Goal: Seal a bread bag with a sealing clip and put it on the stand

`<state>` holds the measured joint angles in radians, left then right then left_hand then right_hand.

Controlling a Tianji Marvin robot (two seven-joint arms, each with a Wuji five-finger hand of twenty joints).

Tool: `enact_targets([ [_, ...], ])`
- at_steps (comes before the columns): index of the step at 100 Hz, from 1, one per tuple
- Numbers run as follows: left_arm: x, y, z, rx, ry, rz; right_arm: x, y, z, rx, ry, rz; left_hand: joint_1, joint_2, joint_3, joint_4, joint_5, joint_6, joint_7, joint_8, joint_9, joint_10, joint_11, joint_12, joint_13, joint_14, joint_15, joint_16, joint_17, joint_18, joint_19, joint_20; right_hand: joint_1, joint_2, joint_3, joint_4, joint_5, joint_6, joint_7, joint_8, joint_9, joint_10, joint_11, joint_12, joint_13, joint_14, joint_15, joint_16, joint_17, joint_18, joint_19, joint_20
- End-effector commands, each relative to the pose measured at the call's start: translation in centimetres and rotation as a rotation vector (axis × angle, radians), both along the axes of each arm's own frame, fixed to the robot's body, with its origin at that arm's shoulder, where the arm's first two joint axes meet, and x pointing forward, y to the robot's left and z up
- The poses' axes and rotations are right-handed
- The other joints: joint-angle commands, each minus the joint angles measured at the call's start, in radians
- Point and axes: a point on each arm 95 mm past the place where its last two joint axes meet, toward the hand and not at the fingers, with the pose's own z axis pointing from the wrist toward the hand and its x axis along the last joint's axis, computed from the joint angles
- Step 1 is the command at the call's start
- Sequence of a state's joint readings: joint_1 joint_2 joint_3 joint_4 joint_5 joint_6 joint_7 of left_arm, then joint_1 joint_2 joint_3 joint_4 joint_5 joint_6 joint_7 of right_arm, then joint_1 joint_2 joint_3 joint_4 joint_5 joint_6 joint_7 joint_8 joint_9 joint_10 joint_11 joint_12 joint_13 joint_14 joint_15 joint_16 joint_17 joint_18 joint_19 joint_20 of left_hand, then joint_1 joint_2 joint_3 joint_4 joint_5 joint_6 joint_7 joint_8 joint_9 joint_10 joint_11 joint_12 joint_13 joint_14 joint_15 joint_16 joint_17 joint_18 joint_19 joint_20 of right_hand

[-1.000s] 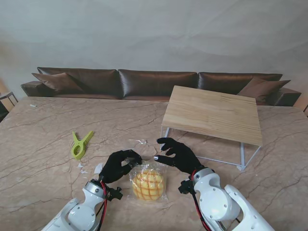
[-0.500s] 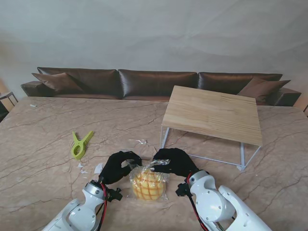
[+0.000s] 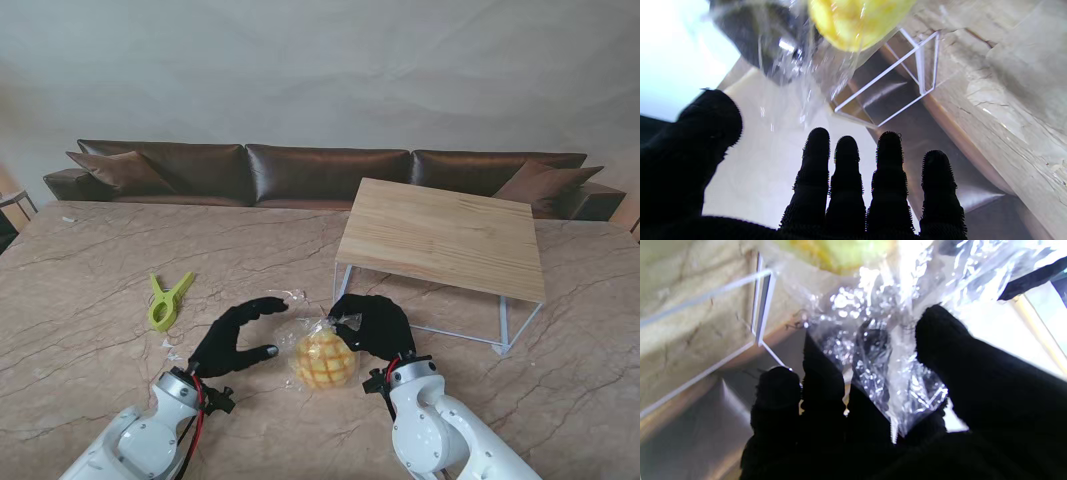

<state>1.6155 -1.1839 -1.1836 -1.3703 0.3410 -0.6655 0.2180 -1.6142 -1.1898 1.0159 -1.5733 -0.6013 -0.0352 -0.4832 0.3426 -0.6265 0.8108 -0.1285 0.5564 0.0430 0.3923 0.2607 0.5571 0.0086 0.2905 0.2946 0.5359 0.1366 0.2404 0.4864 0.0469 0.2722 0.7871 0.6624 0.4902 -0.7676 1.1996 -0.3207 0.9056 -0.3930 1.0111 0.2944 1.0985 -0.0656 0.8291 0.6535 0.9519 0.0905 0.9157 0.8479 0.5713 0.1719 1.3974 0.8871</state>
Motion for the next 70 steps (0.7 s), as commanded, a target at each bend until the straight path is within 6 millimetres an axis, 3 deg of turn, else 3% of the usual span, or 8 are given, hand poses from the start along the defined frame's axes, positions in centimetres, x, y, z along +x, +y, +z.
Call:
enact_targets([
  [1,-0.2,0.1,0.7,-0.038,0.009,0.021,-0.4,0.8,-0.3,0.014,-0.012,0.010,-0.050,0.053,-0.084,0.010,-0.018,0.030,-0.076,-0.029,-0.043,0.022,-0.031,-0.024,-0.040,-0.009,-0.018,-0.016,-0.024,-0.018,-0.038,0.020,0.012,-0.014,0.045,0.000,0.034,-0.043,0.043,0.027,0.034,0.000,0.035,0.017,0.020,-0.025,0.022,0.015,0.007,0.004,0.020,0.004],
  [14,-0.2,-0.3,2.0,-0.026,-0.003,0.057,-0.7,1.3,-0.4,-0.010,-0.072,0.007,-0.082,0.139,-0.209,0.019,-0.003,0.061,-0.119,-0.052,-0.041,0.056,-0.037,-0.047,-0.029,0.008,-0.018,-0.023,-0.012,-0.007,-0.037,0.042,0.011,-0.014,0.046,0.000,0.034,-0.048,0.044,0.027,0.035,-0.003,0.037,0.018,0.022,-0.029,0.026,0.017,0.014,0.003,0.021,-0.001],
  [35,-0.3,-1.2,2.9,0.117,0.017,0.051,-1.2,1.9,-0.7,-0.010,-0.108,0.007,-0.049,0.118,-0.225,0.023,-0.021,0.075,-0.127,-0.054,-0.045,0.081,-0.030,-0.054,-0.008,0.028,-0.004,-0.021,0.000,-0.008,-0.028,0.048,0.010,-0.015,0.049,-0.001,0.031,-0.052,0.045,0.026,0.037,-0.004,0.037,0.018,0.025,-0.031,0.025,0.016,0.017,0.003,0.022,-0.007],
  [58,0.0,-2.2,2.0,0.254,0.057,0.042,-1.3,1.6,-1.1,0.040,-0.095,-0.002,0.030,0.003,0.002,0.002,-0.051,0.055,0.023,0.026,0.003,0.055,0.026,-0.017,0.071,0.033,0.076,0.044,0.037,-0.017,0.047,0.077,0.010,-0.013,0.057,0.000,0.034,-0.053,0.051,0.031,0.037,-0.006,0.037,0.018,0.023,-0.034,0.023,0.016,0.013,0.002,0.021,-0.012],
  [65,0.2,-2.6,1.7,0.270,0.061,0.045,-1.4,1.4,-1.2,0.049,-0.091,-0.008,0.076,-0.011,0.062,0.000,-0.029,0.009,0.152,0.096,0.080,0.032,0.072,0.028,0.144,0.028,0.152,0.123,0.073,-0.019,0.129,0.108,0.009,-0.011,0.059,0.000,0.030,-0.055,0.049,0.032,0.036,-0.007,0.036,0.018,0.023,-0.034,0.023,0.016,0.013,0.002,0.020,-0.013],
  [70,0.4,-2.9,1.5,0.272,0.058,0.051,-1.4,1.3,-1.3,0.058,-0.085,-0.013,0.105,-0.013,0.092,0.000,-0.005,-0.035,0.243,0.150,0.142,-0.006,0.105,0.061,0.190,0.024,0.198,0.172,0.103,-0.017,0.184,0.128,0.009,-0.012,0.060,0.000,0.031,-0.057,0.051,0.034,0.035,-0.007,0.036,0.019,0.021,-0.034,0.022,0.016,0.013,0.002,0.020,-0.014],
])
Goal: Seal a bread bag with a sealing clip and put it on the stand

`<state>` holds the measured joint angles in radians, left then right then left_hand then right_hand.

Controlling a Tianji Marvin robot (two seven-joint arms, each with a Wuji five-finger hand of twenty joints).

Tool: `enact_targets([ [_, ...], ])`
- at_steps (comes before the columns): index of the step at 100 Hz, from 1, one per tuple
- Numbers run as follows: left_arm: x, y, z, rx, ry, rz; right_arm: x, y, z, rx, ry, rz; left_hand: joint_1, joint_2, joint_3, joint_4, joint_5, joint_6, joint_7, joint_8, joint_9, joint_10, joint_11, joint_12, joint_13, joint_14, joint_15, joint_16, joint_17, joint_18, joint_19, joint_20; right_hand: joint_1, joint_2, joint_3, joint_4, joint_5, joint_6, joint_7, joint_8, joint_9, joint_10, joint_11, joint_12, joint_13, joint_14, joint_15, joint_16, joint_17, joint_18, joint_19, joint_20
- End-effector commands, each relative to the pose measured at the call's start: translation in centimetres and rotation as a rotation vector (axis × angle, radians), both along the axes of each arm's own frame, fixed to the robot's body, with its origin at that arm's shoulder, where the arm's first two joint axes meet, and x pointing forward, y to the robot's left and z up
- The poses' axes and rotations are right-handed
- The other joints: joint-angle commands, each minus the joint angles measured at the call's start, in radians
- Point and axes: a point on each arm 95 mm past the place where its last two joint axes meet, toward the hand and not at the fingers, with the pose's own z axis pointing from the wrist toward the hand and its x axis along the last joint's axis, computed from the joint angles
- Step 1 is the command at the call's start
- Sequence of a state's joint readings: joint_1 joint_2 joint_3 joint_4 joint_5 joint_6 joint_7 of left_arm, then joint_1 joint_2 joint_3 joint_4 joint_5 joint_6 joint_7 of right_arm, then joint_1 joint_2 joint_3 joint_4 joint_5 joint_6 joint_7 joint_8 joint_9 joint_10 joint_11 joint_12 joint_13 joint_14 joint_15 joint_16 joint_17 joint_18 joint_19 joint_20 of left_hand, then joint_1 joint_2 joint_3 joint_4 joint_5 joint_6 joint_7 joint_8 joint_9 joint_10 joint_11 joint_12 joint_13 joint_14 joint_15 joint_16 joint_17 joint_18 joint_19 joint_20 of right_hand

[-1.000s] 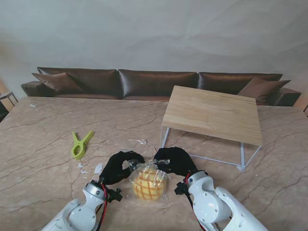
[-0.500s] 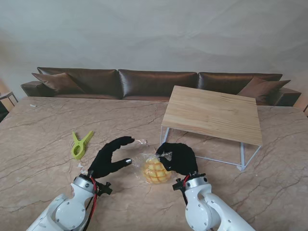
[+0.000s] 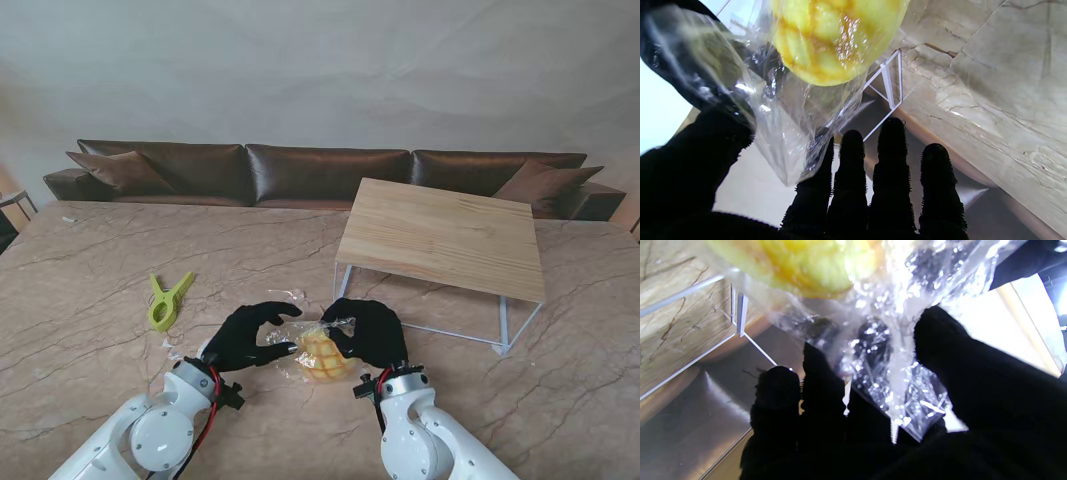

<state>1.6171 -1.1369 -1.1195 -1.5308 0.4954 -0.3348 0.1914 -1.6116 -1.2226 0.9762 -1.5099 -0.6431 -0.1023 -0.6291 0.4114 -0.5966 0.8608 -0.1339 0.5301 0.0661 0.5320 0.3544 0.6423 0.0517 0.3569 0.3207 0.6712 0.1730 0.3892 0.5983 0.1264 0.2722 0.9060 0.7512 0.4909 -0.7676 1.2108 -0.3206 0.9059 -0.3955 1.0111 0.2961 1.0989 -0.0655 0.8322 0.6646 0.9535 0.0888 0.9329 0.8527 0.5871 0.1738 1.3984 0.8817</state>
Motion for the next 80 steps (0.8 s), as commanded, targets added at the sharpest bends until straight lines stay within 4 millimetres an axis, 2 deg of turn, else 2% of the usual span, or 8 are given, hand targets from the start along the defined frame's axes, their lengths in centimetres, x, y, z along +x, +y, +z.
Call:
enact_targets([
  [1,0.1,-0.4,-0.5,-0.001,0.005,0.013,-0.4,0.0,-0.3,0.016,0.009,-0.004,0.044,-0.042,0.049,0.006,0.030,-0.069,0.124,0.068,0.073,-0.054,0.046,0.041,0.066,-0.012,0.061,0.070,0.030,-0.016,0.077,0.043,0.008,-0.012,0.050,-0.001,0.032,-0.054,0.052,0.034,0.035,-0.008,0.033,0.008,0.020,-0.032,0.005,0.011,-0.003,0.000,0.019,-0.009],
  [7,0.2,-0.8,-0.8,-0.008,0.003,0.021,-0.4,-0.1,-0.5,0.036,0.019,-0.005,0.087,-0.022,0.078,0.008,0.084,-0.120,0.224,0.122,0.163,-0.074,0.087,0.075,0.137,-0.013,0.136,0.132,0.074,-0.008,0.161,0.076,0.008,-0.012,0.051,-0.001,0.030,-0.054,0.051,0.035,0.034,-0.007,0.032,0.009,0.019,-0.033,0.004,0.011,-0.005,0.000,0.018,-0.010],
  [12,0.4,-1.1,-1.0,-0.028,-0.003,0.029,-0.4,-0.2,-0.6,0.049,0.024,-0.003,0.220,-0.073,-0.004,-0.076,0.159,-0.200,0.373,0.039,0.288,-0.072,0.120,0.085,0.241,-0.010,0.221,0.180,0.142,0.015,0.256,0.114,0.007,-0.009,0.052,-0.001,0.030,-0.052,0.052,0.037,0.034,-0.007,0.032,0.009,0.019,-0.033,0.004,0.011,-0.007,0.000,0.016,-0.011],
  [28,0.7,-2.0,-1.5,-0.087,0.007,0.021,-0.5,-0.6,-0.7,0.056,0.041,0.002,0.379,-0.017,0.094,-0.062,0.223,-0.404,0.558,0.138,0.589,-0.089,-0.016,0.391,0.400,0.028,0.433,0.283,0.247,0.046,0.427,0.166,0.001,-0.007,0.053,-0.002,0.029,-0.054,0.052,0.045,0.029,-0.012,0.034,0.014,0.014,-0.034,0.002,0.011,-0.012,0.003,0.009,-0.015],
  [45,0.6,-2.1,-1.2,-0.113,-0.012,0.026,-0.6,-1.2,-0.5,0.047,0.094,0.020,0.402,-0.020,0.132,-0.067,0.239,-0.428,0.509,0.375,0.605,-0.114,0.037,0.555,0.407,0.041,0.486,0.347,0.238,0.048,0.444,0.177,-0.034,-0.107,0.015,-0.038,-0.100,0.034,-0.047,-0.016,-0.104,-0.020,-0.085,-0.084,0.003,-0.035,-0.169,-0.094,-0.025,0.029,-0.061,-0.059],
  [52,0.5,-2.0,-0.9,-0.114,-0.018,0.021,-0.7,-1.5,-0.5,0.036,0.121,0.036,0.411,-0.012,0.127,-0.066,0.240,-0.426,0.507,0.394,0.601,-0.120,0.051,0.580,0.402,0.043,0.488,0.352,0.227,0.045,0.439,0.176,-0.118,-0.087,0.032,0.130,-0.197,0.157,-0.284,0.081,-0.207,-0.003,-0.158,-0.217,0.010,-0.035,-0.260,-0.168,-0.023,0.031,-0.088,-0.082],
  [74,0.0,-1.7,-0.4,-0.096,-0.047,0.000,-0.4,-1.4,-0.6,0.025,0.172,0.072,0.405,-0.021,0.133,-0.060,0.250,-0.420,0.485,0.408,0.611,-0.130,0.055,0.597,0.407,0.036,0.488,0.356,0.230,0.041,0.436,0.176,-0.115,-0.071,0.027,0.139,-0.221,0.165,-0.245,0.026,-0.142,0.005,-0.143,-0.305,0.077,-0.026,-0.240,-0.166,0.043,0.024,-0.017,-0.067],
  [80,-0.1,-1.5,-0.3,-0.088,-0.050,-0.003,-0.2,-1.3,-0.7,0.036,0.175,0.080,0.396,-0.027,0.145,-0.060,0.250,-0.409,0.480,0.398,0.615,-0.133,0.055,0.598,0.413,0.032,0.490,0.356,0.236,0.035,0.435,0.173,-0.029,-0.052,-0.002,-0.015,-0.123,0.057,-0.006,-0.169,-0.011,-0.008,-0.118,-0.293,0.125,-0.024,-0.180,-0.141,0.086,0.025,0.044,-0.052],
])
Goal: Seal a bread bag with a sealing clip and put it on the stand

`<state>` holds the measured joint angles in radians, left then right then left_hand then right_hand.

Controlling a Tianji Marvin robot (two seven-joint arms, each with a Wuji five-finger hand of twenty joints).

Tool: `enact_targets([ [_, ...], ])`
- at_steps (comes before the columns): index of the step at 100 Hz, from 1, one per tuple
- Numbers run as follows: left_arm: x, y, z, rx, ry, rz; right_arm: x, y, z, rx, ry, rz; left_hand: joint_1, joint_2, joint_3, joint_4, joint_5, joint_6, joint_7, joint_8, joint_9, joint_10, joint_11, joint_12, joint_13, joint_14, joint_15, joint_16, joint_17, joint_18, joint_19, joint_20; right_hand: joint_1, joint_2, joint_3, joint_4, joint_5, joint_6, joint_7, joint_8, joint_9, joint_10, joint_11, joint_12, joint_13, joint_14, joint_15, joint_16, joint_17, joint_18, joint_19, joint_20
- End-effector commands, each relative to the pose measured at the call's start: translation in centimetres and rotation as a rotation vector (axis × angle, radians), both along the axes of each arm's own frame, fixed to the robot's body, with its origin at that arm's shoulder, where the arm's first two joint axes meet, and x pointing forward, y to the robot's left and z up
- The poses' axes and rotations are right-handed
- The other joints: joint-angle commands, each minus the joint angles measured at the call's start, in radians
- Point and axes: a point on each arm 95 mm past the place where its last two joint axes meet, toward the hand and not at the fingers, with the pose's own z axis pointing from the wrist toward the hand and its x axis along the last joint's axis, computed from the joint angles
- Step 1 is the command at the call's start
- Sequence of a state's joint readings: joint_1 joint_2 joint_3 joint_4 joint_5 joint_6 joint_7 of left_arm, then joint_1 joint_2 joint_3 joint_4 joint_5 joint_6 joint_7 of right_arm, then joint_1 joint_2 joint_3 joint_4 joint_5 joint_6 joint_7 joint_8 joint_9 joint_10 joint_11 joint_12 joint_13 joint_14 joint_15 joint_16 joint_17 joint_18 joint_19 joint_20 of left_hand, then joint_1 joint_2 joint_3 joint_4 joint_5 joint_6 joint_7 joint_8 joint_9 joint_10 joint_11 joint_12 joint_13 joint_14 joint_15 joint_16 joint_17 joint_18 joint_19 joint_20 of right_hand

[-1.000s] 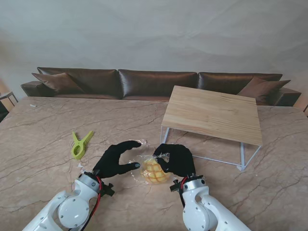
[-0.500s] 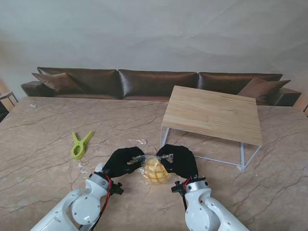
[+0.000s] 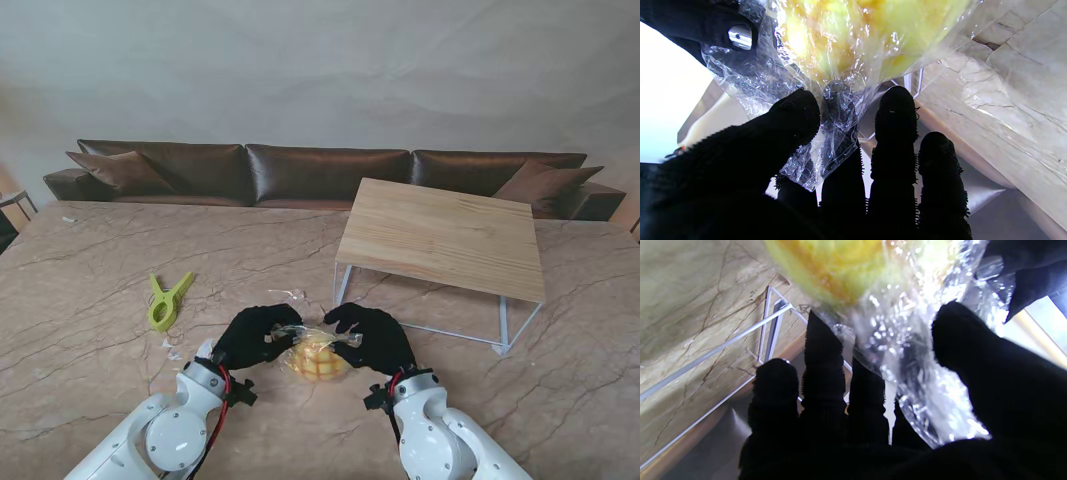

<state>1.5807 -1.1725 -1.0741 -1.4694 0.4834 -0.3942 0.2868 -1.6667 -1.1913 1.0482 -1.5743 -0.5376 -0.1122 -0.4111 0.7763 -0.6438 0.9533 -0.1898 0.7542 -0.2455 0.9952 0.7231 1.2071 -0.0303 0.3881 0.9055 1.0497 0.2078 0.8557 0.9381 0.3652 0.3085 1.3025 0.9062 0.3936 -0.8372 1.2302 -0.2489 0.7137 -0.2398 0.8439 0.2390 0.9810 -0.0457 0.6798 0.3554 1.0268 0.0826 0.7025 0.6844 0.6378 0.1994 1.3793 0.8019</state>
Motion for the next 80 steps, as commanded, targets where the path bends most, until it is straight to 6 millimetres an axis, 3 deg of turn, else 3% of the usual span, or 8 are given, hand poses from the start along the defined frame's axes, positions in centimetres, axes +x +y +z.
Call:
enact_targets([
  [1,-0.5,0.0,0.1,0.001,-0.002,-0.009,0.2,0.3,-0.1,0.019,0.000,0.008,0.030,0.020,0.054,-0.004,0.026,-0.095,0.016,0.027,0.052,-0.051,0.024,0.013,0.035,-0.002,0.024,0.016,-0.001,-0.001,0.039,0.018,0.079,0.028,-0.017,-0.086,0.087,-0.114,0.183,-0.118,0.124,-0.029,0.036,0.018,0.062,-0.016,0.060,0.030,0.044,0.001,0.073,0.030],
  [27,-0.9,1.4,0.1,0.043,-0.018,0.015,0.8,1.0,-0.2,0.069,-0.003,0.005,0.009,0.040,0.012,-0.009,-0.028,-0.025,0.030,-0.172,0.023,-0.033,-0.074,-0.067,-0.011,-0.026,-0.093,-0.053,-0.015,-0.017,-0.006,-0.028,0.132,0.053,0.053,-0.070,0.214,-0.174,0.226,0.027,0.261,-0.002,0.108,0.138,0.180,-0.013,0.245,0.101,0.163,-0.024,0.209,0.004],
  [33,-0.9,2.1,0.2,0.056,-0.022,0.023,0.9,1.1,-0.1,0.076,-0.005,0.005,-0.125,0.056,-0.037,0.031,-0.098,0.033,-0.070,-0.276,-0.151,-0.026,-0.020,-0.210,-0.131,-0.031,-0.253,-0.125,-0.091,-0.023,-0.112,-0.075,0.136,0.046,0.055,-0.069,0.218,-0.168,0.225,0.032,0.269,0.001,0.110,0.144,0.189,-0.012,0.249,0.103,0.167,-0.024,0.209,0.001],
  [35,-0.8,2.4,0.3,0.065,-0.021,0.023,0.9,1.1,-0.1,0.077,-0.006,0.005,-0.213,0.079,-0.060,0.047,-0.116,0.068,-0.145,-0.306,-0.248,-0.023,0.029,-0.356,-0.190,-0.035,-0.310,-0.153,-0.113,-0.010,-0.149,-0.087,0.136,0.043,0.055,-0.069,0.221,-0.169,0.223,0.032,0.272,0.004,0.111,0.146,0.191,-0.014,0.250,0.103,0.167,-0.024,0.209,0.000],
  [38,-0.8,3.0,0.3,0.081,-0.022,0.016,1.0,1.1,-0.1,0.078,-0.009,0.004,-0.337,0.135,-0.084,0.098,-0.133,0.120,-0.250,-0.325,-0.336,-0.020,0.018,-0.424,-0.264,-0.039,-0.377,-0.186,-0.137,0.007,-0.187,-0.096,0.135,0.040,0.057,-0.069,0.225,-0.169,0.219,0.031,0.275,0.003,0.109,0.147,0.194,-0.016,0.251,0.103,0.171,-0.027,0.209,-0.003],
  [44,-0.8,4.1,0.6,0.113,-0.041,0.024,1.0,1.2,-0.1,0.078,-0.016,0.001,-0.436,0.168,-0.236,0.114,-0.170,0.151,-0.405,-0.353,-0.497,-0.016,-0.045,-0.487,-0.398,-0.048,-0.477,-0.247,-0.191,0.029,-0.264,-0.098,0.134,0.038,0.058,-0.069,0.230,-0.170,0.217,0.032,0.279,0.004,0.107,0.149,0.197,-0.015,0.250,0.103,0.175,-0.028,0.210,-0.005],
  [54,-0.7,6.1,1.0,0.142,-0.065,0.070,0.9,1.4,0.1,0.077,-0.023,0.001,-0.451,0.232,-0.385,0.140,-0.200,0.173,-0.503,-0.396,-0.596,-0.010,-0.088,-0.519,-0.494,-0.059,-0.545,-0.297,-0.255,0.001,-0.362,-0.112,0.134,0.038,0.058,-0.069,0.232,-0.174,0.214,0.033,0.281,0.004,0.102,0.152,0.198,-0.014,0.249,0.103,0.174,-0.027,0.212,-0.009],
  [80,0.6,11.5,2.8,0.272,-0.090,0.283,0.6,1.7,0.1,0.062,-0.027,0.014,-0.431,0.231,-0.382,0.153,-0.185,0.229,-0.487,-0.377,-0.603,0.007,-0.075,-0.514,-0.500,-0.049,-0.536,-0.292,-0.252,-0.039,-0.381,-0.116,0.133,0.038,0.059,-0.070,0.233,-0.180,0.214,0.041,0.279,0.004,0.100,0.159,0.195,-0.012,0.251,0.106,0.168,-0.028,0.217,-0.013],
])
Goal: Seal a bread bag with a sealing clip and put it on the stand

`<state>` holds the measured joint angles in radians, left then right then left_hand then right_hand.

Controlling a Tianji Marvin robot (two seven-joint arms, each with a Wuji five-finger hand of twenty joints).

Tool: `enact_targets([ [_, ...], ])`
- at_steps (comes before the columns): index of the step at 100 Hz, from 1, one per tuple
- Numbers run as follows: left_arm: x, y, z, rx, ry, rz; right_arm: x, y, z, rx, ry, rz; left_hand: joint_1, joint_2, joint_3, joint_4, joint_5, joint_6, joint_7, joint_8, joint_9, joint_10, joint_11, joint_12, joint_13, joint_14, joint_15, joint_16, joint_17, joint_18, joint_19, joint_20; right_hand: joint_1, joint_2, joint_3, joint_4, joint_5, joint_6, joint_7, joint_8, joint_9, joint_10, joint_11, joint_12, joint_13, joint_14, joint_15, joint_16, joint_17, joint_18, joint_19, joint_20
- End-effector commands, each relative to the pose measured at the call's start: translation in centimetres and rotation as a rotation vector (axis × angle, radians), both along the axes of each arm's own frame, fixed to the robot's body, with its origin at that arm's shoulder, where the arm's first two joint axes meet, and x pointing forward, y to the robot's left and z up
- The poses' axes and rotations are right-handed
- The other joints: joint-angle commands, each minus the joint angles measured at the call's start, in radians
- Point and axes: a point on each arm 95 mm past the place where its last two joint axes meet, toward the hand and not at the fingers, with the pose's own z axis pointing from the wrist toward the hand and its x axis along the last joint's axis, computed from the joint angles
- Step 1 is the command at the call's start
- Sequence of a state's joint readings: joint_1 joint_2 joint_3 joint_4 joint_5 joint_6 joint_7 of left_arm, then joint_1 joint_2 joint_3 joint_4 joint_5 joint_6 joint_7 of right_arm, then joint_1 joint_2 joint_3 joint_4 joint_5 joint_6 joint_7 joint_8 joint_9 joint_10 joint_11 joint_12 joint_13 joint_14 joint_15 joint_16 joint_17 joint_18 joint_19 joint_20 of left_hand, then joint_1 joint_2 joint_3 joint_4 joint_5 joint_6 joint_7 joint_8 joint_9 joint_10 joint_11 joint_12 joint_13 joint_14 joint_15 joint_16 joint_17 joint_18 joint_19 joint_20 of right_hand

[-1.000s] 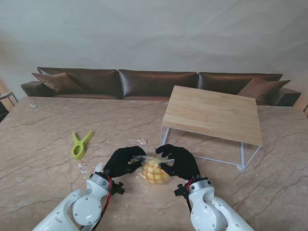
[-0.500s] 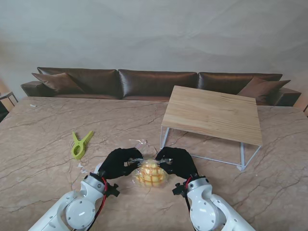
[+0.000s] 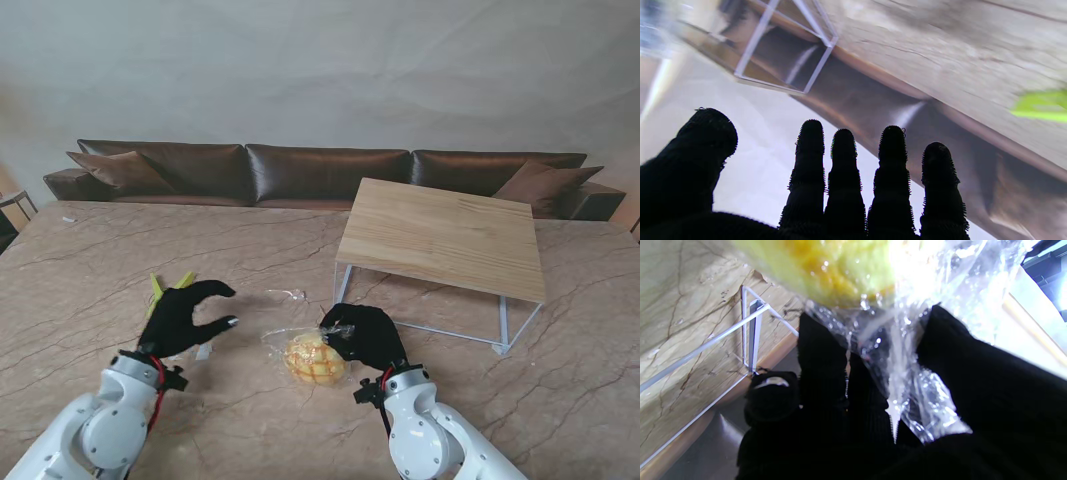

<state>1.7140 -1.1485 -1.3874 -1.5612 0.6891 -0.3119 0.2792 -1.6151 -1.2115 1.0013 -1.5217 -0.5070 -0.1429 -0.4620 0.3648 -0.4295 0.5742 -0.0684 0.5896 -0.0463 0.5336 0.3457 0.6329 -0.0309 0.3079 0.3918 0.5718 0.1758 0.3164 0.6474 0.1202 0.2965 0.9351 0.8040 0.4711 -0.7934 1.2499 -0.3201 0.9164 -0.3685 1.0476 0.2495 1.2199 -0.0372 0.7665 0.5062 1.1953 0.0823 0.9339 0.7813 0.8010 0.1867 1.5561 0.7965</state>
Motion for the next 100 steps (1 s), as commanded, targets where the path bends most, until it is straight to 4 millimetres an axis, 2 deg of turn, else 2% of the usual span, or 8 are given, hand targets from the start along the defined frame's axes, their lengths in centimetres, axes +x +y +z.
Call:
enact_targets([
  [1,0.4,1.4,0.6,0.043,-0.004,0.034,-0.3,0.4,0.2,0.009,0.000,0.009,-0.020,0.016,-0.002,0.031,-0.021,0.031,-0.024,0.001,-0.028,0.008,0.007,0.001,-0.022,-0.019,0.004,-0.001,-0.006,-0.027,-0.014,-0.014,0.056,-0.006,0.040,0.002,0.030,-0.052,0.010,0.030,0.039,-0.005,0.013,0.009,0.026,-0.012,0.020,0.009,0.005,-0.015,0.040,-0.008],
  [14,1.4,3.8,1.4,0.135,0.003,0.122,-0.3,0.5,0.2,0.000,0.005,0.011,-0.014,0.011,0.023,0.028,-0.042,0.038,-0.014,0.019,-0.040,0.009,0.008,0.007,-0.024,-0.020,0.007,0.003,-0.003,-0.038,-0.020,-0.020,0.057,-0.006,0.040,0.002,0.031,-0.053,0.010,0.032,0.040,-0.005,0.012,0.012,0.024,-0.011,0.022,0.011,0.004,-0.015,0.041,-0.009],
  [22,2.4,5.1,1.8,0.164,0.030,0.134,-0.3,0.6,0.3,-0.007,0.011,0.020,0.006,0.045,0.177,0.084,-0.060,0.026,-0.019,0.032,-0.063,0.006,0.000,0.004,-0.039,-0.023,0.000,-0.001,-0.012,-0.044,-0.026,-0.029,0.056,-0.006,0.040,0.002,0.030,-0.053,0.009,0.033,0.040,-0.005,0.013,0.013,0.024,-0.011,0.022,0.012,0.003,-0.014,0.041,-0.009],
  [28,3.2,6.0,2.1,0.185,0.051,0.142,-0.2,0.7,0.3,-0.010,0.012,0.026,0.051,0.064,0.342,0.160,-0.066,0.010,-0.023,0.030,-0.076,0.001,-0.006,-0.002,-0.044,-0.028,-0.004,-0.006,-0.014,-0.047,-0.026,-0.029,0.056,-0.006,0.042,0.002,0.030,-0.053,0.009,0.034,0.039,-0.006,0.013,0.015,0.023,-0.009,0.026,0.014,0.004,-0.013,0.043,-0.009],
  [46,5.9,8.2,1.8,0.232,0.112,0.170,-0.1,0.8,0.4,-0.014,0.016,0.032,0.466,-0.084,0.629,-0.006,-0.052,-0.065,-0.016,-0.005,-0.102,-0.054,-0.013,-0.052,-0.093,-0.068,-0.043,-0.048,-0.055,-0.095,-0.073,-0.050,0.056,-0.005,0.045,0.001,0.027,-0.051,0.009,0.038,0.039,-0.004,0.016,0.021,0.024,-0.009,0.037,0.020,0.008,-0.012,0.046,-0.010],
  [58,7.6,9.3,1.0,0.299,0.140,0.160,-0.1,0.9,0.5,-0.014,0.018,0.035,0.725,-0.051,0.580,0.028,-0.043,-0.085,-0.034,-0.017,-0.107,-0.079,-0.015,-0.120,-0.174,-0.144,-0.124,-0.176,-0.119,-0.192,-0.169,-0.130,0.056,-0.004,0.046,0.001,0.027,-0.052,0.010,0.042,0.038,-0.003,0.019,0.024,0.023,-0.009,0.043,0.022,0.009,-0.012,0.048,-0.010],
  [74,9.0,10.9,-0.2,0.402,0.237,0.132,-0.1,1.0,0.5,-0.011,0.020,0.041,0.748,-0.039,0.590,0.028,-0.137,-0.163,-0.082,-0.041,-0.197,-0.086,-0.033,-0.147,-0.324,-0.194,-0.156,-0.268,-0.175,-0.251,-0.372,-0.269,0.057,-0.003,0.045,0.000,0.027,-0.053,0.010,0.046,0.037,-0.002,0.020,0.026,0.023,-0.008,0.049,0.024,0.010,-0.013,0.050,-0.011],
  [100,10.5,12.7,-2.5,0.496,0.279,0.122,-0.1,1.4,0.4,-0.001,0.031,0.062,0.717,-0.049,0.523,0.022,-0.197,-0.229,-0.086,-0.049,-0.255,-0.125,-0.019,-0.141,-0.366,-0.204,-0.099,-0.278,-0.175,-0.233,-0.430,-0.202,0.055,-0.021,0.067,-0.002,0.029,-0.056,0.008,0.050,0.035,-0.002,0.022,0.028,0.021,-0.006,0.052,0.023,0.009,-0.010,0.050,-0.013],
])
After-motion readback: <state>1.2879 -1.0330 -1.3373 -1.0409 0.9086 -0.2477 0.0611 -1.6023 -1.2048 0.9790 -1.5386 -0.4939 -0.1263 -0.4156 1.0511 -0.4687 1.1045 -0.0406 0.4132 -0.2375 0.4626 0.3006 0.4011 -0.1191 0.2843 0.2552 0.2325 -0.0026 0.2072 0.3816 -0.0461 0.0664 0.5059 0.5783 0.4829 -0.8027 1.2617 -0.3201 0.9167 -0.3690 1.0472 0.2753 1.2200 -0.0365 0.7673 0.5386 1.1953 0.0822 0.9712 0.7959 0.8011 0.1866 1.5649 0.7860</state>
